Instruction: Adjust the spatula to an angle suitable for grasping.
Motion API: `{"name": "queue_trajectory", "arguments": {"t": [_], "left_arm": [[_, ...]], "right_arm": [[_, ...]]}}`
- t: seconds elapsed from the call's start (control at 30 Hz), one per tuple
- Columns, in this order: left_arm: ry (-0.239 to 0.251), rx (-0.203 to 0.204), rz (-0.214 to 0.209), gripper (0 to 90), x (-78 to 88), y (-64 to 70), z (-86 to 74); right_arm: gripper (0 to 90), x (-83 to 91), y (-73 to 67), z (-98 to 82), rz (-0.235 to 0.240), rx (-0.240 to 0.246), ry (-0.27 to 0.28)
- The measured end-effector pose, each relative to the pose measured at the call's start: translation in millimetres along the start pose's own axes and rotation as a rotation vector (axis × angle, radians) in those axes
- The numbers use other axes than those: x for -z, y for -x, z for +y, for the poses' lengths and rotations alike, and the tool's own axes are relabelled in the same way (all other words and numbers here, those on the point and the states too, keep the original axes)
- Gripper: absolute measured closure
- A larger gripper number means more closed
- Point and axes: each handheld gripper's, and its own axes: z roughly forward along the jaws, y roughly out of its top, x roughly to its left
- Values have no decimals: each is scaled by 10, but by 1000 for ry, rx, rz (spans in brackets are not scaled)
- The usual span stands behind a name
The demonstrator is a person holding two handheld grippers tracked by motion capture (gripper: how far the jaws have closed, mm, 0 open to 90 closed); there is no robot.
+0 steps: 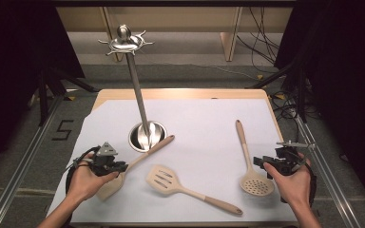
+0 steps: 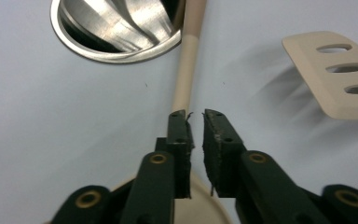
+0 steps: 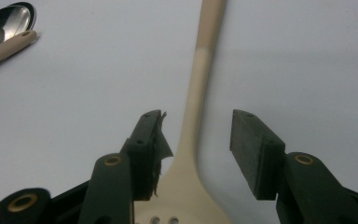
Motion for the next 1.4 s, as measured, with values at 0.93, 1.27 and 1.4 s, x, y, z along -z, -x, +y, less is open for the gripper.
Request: {"name": "queue_trajectory", "arguments": {"t": [0.93,1.27,1.4], "left_arm": [[-310,-67,-55,894,-358,110,84],[-399,-128,-9,894,-287,40,67],[-430,-133,-2,883,-220,-33,46]], "right_arm": [[549,27,-53,61,1,-18,1],[548,19,-25,59,3,13,19],[548,28,-62,55,-6,-34,15]]}}
